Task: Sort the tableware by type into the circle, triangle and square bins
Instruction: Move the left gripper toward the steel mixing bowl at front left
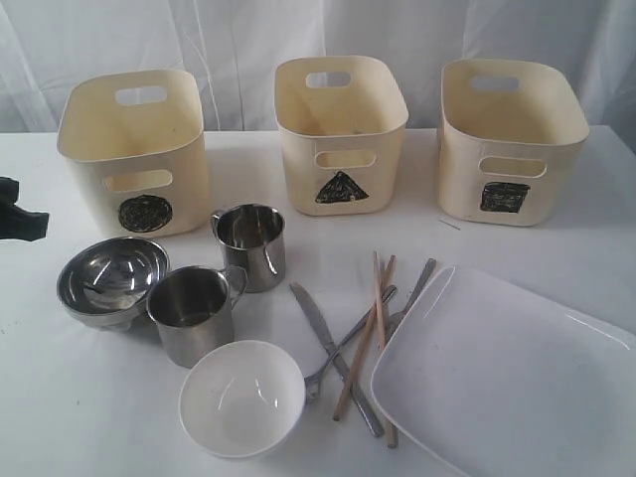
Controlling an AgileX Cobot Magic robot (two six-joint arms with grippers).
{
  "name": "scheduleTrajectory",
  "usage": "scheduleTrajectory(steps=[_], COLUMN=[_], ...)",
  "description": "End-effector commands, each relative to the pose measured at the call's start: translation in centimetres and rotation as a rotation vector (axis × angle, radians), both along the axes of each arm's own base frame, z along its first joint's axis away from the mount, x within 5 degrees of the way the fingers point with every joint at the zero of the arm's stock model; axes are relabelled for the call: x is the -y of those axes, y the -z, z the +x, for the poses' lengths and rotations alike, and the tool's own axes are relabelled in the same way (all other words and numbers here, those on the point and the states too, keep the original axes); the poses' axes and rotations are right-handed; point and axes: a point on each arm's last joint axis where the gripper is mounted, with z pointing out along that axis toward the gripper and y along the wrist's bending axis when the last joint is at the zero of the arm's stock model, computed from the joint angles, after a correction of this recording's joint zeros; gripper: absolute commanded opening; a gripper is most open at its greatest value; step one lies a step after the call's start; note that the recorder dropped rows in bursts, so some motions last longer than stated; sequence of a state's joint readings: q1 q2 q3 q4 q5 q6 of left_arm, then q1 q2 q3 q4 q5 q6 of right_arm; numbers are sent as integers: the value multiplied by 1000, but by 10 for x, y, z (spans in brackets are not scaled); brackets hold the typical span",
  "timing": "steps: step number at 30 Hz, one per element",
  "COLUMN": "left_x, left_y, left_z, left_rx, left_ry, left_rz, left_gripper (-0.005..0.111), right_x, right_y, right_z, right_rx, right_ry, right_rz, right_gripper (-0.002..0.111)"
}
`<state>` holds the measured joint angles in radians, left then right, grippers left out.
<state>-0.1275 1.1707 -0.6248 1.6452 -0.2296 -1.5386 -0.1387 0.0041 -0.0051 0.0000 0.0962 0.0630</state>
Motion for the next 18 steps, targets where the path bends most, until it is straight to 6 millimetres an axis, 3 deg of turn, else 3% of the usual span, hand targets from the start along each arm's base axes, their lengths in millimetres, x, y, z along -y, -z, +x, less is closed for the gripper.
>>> scheduleTrajectory(steps=[1, 6, 18], left_x=[13, 26, 39], left_y=[-18, -38, -41], left_z=[-12, -33, -47], left_rx=[53, 87, 43], left_ry=[134, 262, 417], left_rz=[-93, -264, -335], left_gripper=[0, 0, 0], right_x=[0, 0, 0], right_y=[0, 0, 0], right_z=[0, 0, 0], right_rx=[13, 13, 15], right_ry=[-2, -2, -2], right_rz=[0, 0, 0], right_gripper=[0, 0, 0])
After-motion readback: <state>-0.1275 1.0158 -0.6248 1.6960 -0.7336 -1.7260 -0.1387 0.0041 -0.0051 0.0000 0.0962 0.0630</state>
